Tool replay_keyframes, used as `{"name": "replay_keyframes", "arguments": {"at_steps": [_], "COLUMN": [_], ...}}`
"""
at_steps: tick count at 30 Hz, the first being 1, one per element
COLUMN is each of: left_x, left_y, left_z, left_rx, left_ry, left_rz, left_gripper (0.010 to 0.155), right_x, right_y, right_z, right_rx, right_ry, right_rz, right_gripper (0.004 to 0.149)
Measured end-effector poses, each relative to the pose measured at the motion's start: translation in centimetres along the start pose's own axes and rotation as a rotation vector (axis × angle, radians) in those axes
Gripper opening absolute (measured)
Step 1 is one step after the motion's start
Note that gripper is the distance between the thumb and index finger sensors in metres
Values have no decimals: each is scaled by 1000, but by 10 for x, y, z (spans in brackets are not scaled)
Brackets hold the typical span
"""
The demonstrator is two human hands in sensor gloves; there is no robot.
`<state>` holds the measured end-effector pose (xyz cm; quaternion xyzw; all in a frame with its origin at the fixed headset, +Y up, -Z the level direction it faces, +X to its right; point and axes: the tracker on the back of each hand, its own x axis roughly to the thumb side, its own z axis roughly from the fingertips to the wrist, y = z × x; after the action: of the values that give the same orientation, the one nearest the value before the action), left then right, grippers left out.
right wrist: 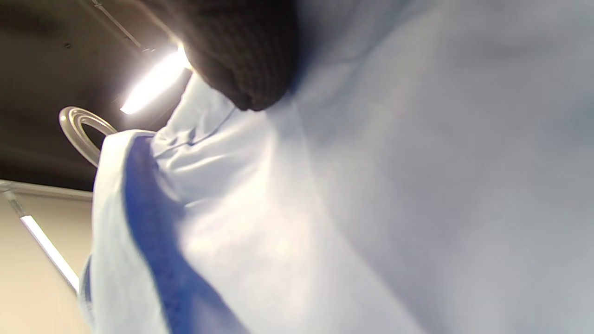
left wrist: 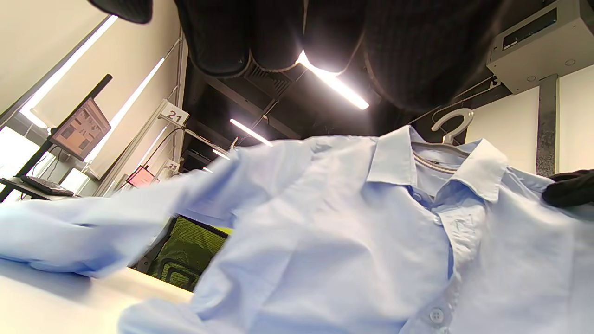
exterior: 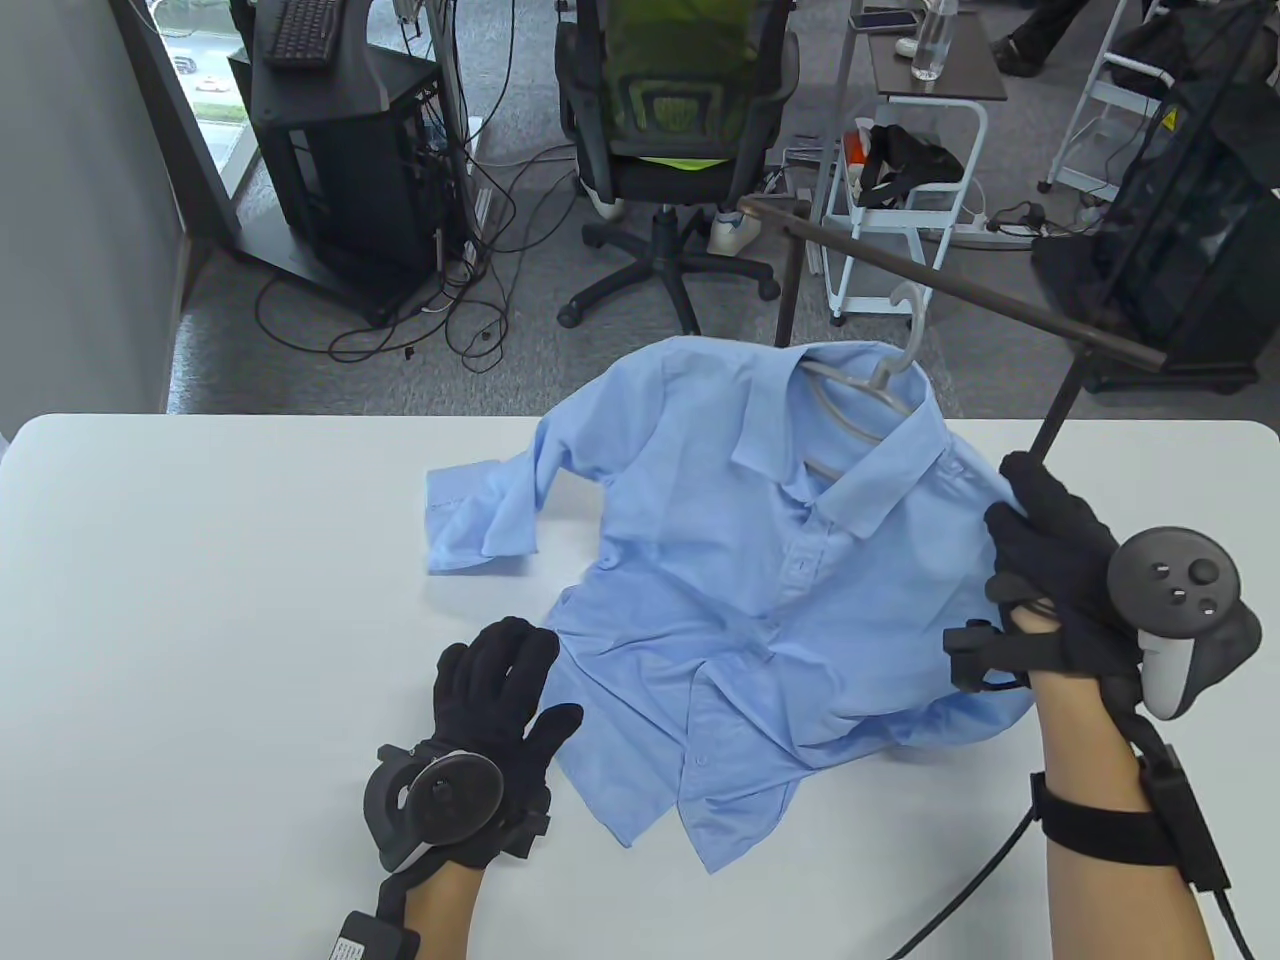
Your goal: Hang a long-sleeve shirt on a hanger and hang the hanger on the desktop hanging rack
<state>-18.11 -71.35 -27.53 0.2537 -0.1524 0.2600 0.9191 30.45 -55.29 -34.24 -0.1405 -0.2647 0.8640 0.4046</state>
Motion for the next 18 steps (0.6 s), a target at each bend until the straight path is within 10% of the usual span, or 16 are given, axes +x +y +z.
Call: {"name": "replay_keyframes", "arguments": {"at_steps": [18], "left_x": [-3], "left_y": [-19], "left_z": [-5], "left_rx": [-214], "left_ry": [-14], "left_rz": [-139], "left_gripper": [76], "right_x": [-34], "right_y": [35], "right_z": [-50], "right_rx": [44], "right_ry": [201], "right_rz": [67], "right_gripper": [50]}}
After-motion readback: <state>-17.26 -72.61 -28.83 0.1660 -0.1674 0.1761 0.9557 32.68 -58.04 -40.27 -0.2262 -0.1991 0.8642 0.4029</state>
